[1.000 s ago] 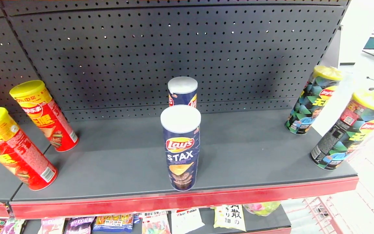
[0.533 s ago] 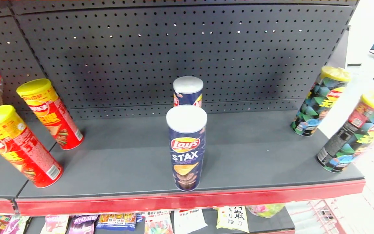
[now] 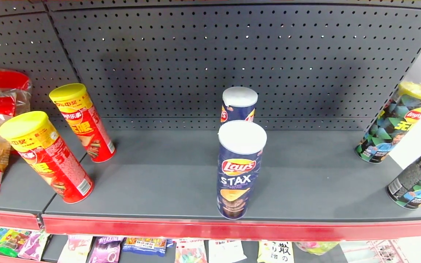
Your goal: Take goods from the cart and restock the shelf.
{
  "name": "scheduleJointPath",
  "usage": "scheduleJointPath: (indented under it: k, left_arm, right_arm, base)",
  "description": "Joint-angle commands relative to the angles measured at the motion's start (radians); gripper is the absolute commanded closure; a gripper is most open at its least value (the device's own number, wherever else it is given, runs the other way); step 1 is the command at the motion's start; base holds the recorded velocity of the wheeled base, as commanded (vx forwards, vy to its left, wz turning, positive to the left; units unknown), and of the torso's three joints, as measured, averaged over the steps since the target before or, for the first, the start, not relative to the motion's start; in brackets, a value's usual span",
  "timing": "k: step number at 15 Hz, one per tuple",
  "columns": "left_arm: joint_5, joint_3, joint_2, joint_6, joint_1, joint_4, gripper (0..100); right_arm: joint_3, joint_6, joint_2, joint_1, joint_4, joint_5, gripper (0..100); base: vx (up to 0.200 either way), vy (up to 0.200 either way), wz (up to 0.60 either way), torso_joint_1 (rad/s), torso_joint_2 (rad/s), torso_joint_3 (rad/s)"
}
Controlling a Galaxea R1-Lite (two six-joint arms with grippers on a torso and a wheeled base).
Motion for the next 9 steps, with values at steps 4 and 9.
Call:
scheduleJointPath:
  k: [4,9]
  left_arm:
    - [0.000,0.000,0.000,0.000,0.001,0.000,0]
    - [0.000,0.000,0.000,0.000,0.001,0.000,0]
  right_arm:
    - [-0.305,0.006,0.401,0.050,0.051,0.102,0]
    - [-0.417,0.045,0.816,0.099,0.042,0.126,0]
  base:
    - [0.000,0.000,0.00,0.000,0.00,0.000]
    - [0.000,0.000,0.00,0.000,0.00,0.000]
